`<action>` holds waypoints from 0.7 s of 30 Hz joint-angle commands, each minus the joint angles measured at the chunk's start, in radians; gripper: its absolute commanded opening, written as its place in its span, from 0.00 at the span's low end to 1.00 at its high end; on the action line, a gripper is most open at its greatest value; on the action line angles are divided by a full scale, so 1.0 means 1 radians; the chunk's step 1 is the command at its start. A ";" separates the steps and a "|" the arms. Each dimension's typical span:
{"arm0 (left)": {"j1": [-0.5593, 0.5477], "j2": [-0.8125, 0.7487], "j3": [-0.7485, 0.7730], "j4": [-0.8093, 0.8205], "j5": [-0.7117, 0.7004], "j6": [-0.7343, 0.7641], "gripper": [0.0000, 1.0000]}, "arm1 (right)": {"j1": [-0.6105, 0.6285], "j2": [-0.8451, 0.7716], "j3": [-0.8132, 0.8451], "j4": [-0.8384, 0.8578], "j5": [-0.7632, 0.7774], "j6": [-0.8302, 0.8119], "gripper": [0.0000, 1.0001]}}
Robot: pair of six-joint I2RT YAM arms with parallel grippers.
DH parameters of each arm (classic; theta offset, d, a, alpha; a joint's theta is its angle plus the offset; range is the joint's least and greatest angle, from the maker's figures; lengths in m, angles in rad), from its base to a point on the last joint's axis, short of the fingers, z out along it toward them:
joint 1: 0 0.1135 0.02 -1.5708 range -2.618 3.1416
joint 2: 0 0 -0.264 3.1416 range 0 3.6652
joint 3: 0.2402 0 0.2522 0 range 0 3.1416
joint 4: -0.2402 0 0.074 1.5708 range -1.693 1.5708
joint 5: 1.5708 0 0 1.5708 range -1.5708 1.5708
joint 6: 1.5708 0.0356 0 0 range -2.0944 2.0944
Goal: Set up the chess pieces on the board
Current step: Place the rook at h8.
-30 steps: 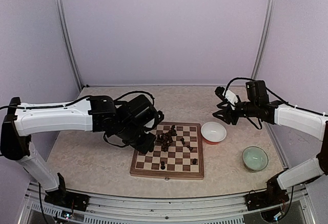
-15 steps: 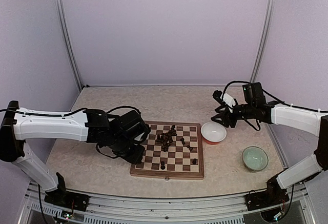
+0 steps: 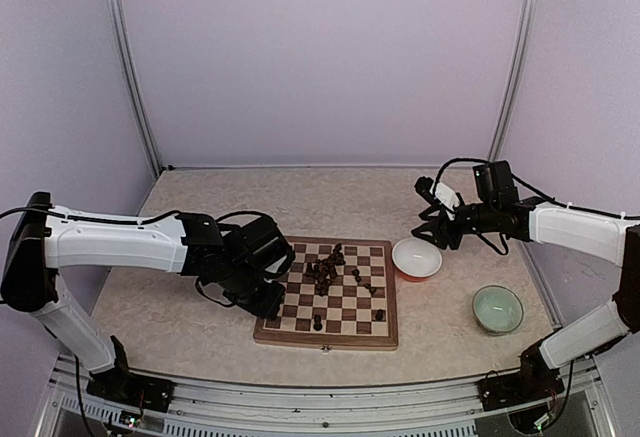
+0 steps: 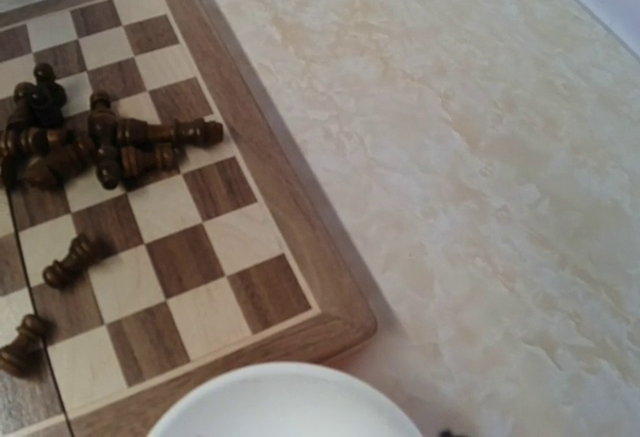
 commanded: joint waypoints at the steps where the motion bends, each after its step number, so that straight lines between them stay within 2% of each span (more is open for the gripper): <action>1: 0.009 0.019 -0.010 0.007 0.021 0.021 0.09 | -0.002 0.017 0.008 -0.021 -0.024 -0.009 0.50; 11: 0.009 0.047 -0.014 0.012 0.022 0.023 0.11 | -0.002 0.013 0.010 -0.026 -0.027 -0.009 0.50; 21: 0.005 0.062 0.015 -0.010 0.009 0.025 0.34 | -0.002 0.015 0.012 -0.027 -0.030 -0.008 0.50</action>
